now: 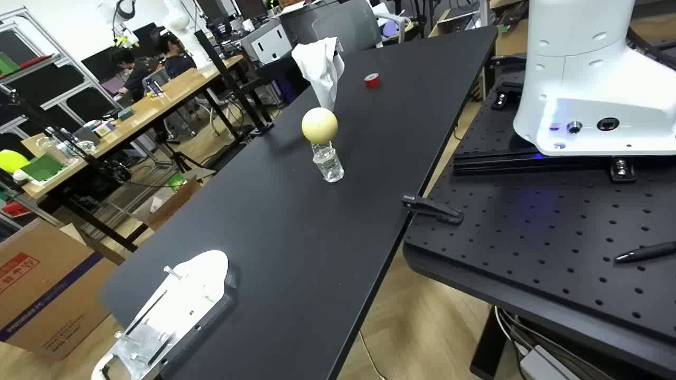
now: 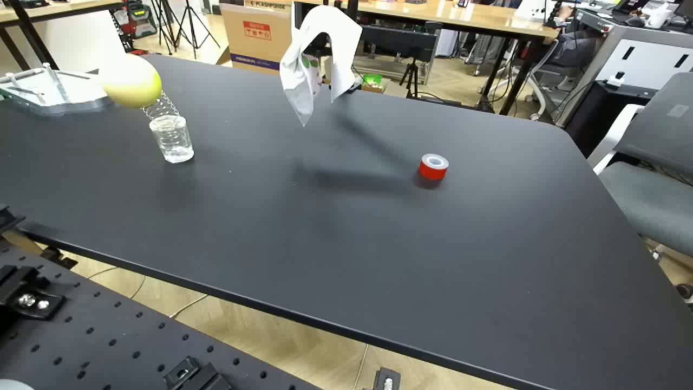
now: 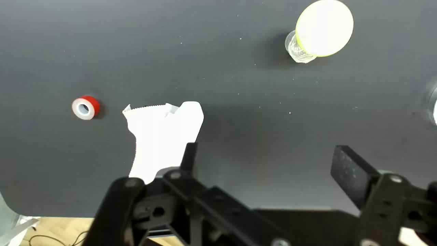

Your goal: Take the cloth on the object and put it on the table

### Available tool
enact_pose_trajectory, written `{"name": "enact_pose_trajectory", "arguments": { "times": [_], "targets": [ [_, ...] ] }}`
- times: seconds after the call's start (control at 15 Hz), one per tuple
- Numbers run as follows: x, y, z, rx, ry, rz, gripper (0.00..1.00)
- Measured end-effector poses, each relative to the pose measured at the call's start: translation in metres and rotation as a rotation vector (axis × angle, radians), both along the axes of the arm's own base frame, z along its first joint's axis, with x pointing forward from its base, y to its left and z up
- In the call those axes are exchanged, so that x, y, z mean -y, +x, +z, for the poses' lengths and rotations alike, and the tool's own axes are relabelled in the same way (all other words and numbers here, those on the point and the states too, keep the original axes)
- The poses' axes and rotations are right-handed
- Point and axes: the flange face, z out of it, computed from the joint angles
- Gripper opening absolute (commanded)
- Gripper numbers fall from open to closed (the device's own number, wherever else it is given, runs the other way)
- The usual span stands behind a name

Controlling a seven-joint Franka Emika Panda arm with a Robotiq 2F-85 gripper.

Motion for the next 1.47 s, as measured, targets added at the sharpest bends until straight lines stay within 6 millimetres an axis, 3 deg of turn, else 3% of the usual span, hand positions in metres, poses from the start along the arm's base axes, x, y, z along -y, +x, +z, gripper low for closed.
{"name": "enact_pose_trajectory", "arguments": {
  "times": [0.93, 1.2, 1.47],
  "targets": [
    [0.003, 0.007, 0.004, 0.064, -0.029, 0.002, 1.00],
    [0.032, 0.034, 0.008, 0.214, -0.109, -0.015, 1.00],
    [0.066, 0.061, -0.004, 0.251, -0.106, -0.053, 1.00]
  ]
}}
